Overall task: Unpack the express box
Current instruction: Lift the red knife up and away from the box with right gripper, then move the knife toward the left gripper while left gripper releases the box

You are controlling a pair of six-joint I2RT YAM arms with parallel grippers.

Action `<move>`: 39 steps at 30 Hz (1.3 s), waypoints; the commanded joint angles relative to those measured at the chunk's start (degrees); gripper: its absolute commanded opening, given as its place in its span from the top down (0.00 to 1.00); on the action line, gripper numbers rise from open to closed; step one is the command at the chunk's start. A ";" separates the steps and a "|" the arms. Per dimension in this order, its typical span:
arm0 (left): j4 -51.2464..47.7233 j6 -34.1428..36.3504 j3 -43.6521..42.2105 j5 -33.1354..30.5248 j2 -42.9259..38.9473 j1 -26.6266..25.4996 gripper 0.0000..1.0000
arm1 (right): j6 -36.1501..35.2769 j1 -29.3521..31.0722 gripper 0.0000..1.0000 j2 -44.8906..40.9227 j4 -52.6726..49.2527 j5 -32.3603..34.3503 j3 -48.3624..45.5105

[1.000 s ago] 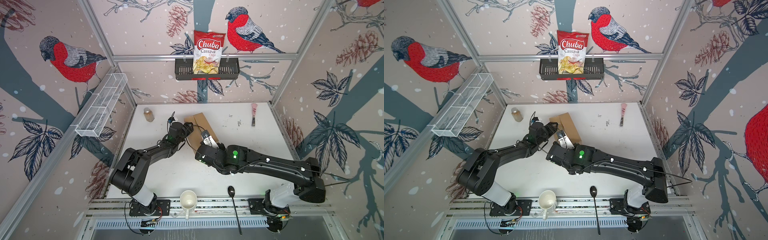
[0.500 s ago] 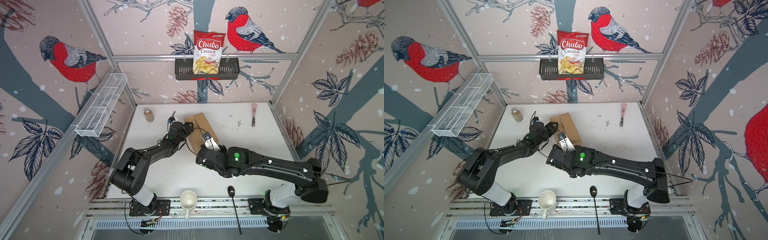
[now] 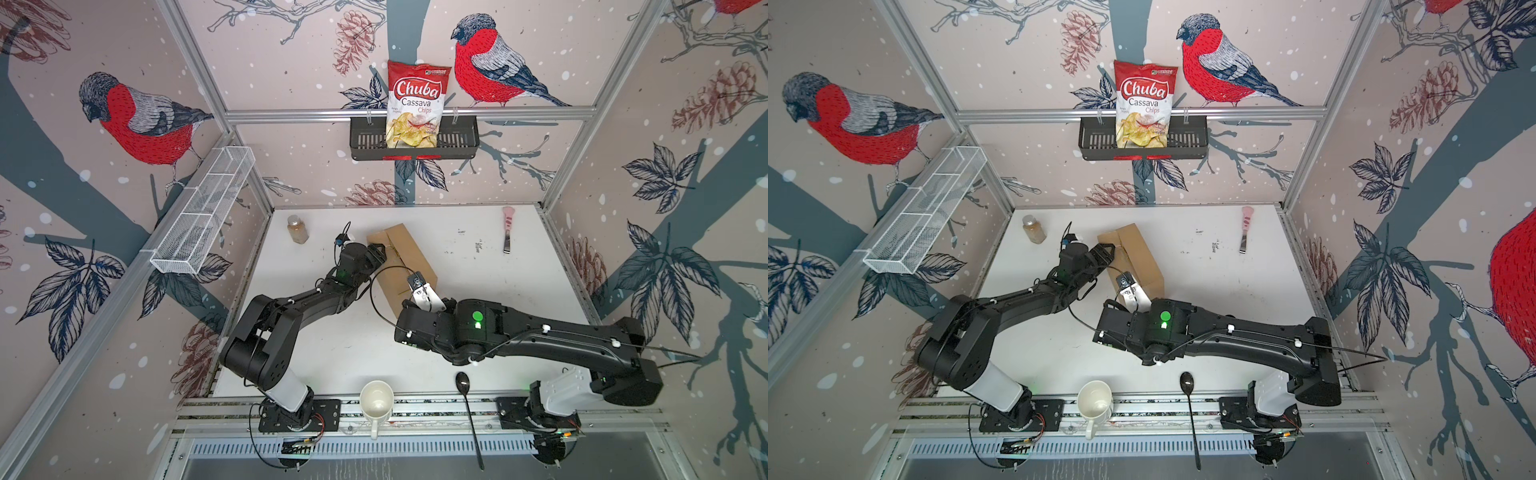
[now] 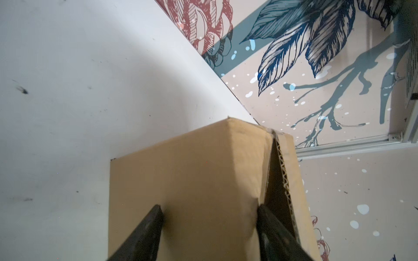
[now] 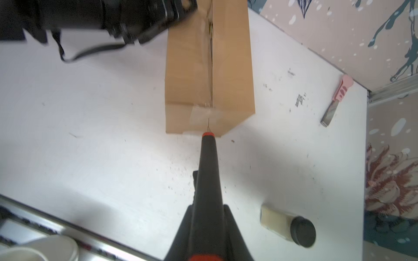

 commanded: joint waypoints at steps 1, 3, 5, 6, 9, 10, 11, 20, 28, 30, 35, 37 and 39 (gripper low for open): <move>-13.20 0.61 -0.43 -4.69 0.81 0.14 0.35 | 1.96 0.53 1.00 0.05 -4.31 0.02 1.48; -13.29 0.71 -0.18 -4.45 0.74 0.10 0.35 | 2.09 0.79 1.00 0.03 -4.82 0.51 2.58; -13.09 0.80 -0.01 -3.96 0.40 0.10 0.34 | 1.99 0.80 1.00 -0.35 -4.89 1.21 3.24; -12.75 0.80 0.02 -3.43 0.02 0.10 0.30 | 1.67 0.61 1.00 -0.49 -4.66 1.68 3.43; -11.60 1.06 0.07 -1.98 -2.04 0.10 0.17 | -0.40 -1.50 1.00 -1.22 -3.34 2.96 3.46; -11.33 1.25 0.18 -1.25 -3.00 0.10 0.13 | -1.52 -2.58 1.00 -1.65 -2.23 3.27 3.21; -11.20 1.63 0.39 -0.55 -3.94 0.10 0.11 | -2.57 -3.65 1.00 -2.14 -1.12 3.46 3.03; -17.89 6.76 5.02 1.25 -16.85 0.01 0.04 | -16.48 -18.87 1.00 -13.52 24.90 -3.01 -8.38; -21.86 10.29 2.60 -3.69 -25.12 0.34 0.04 | -23.41 -34.55 1.00 -17.55 38.13 -16.68 -14.66; -21.63 10.90 1.92 -3.27 -25.33 0.37 0.04 | -24.34 -38.32 1.00 -17.46 40.78 -21.80 -15.90; -20.70 12.00 1.33 -1.26 -23.99 0.62 0.04 | -24.31 -48.21 1.00 -16.39 47.39 -34.61 -19.58; -20.45 12.22 1.24 -0.98 -23.41 0.62 0.04 | -24.20 -51.15 0.99 -15.26 49.41 -39.27 -20.53; -19.56 12.96 1.15 -0.50 -22.84 0.62 0.04 | -24.10 -53.67 0.99 -14.38 51.21 -43.97 -21.04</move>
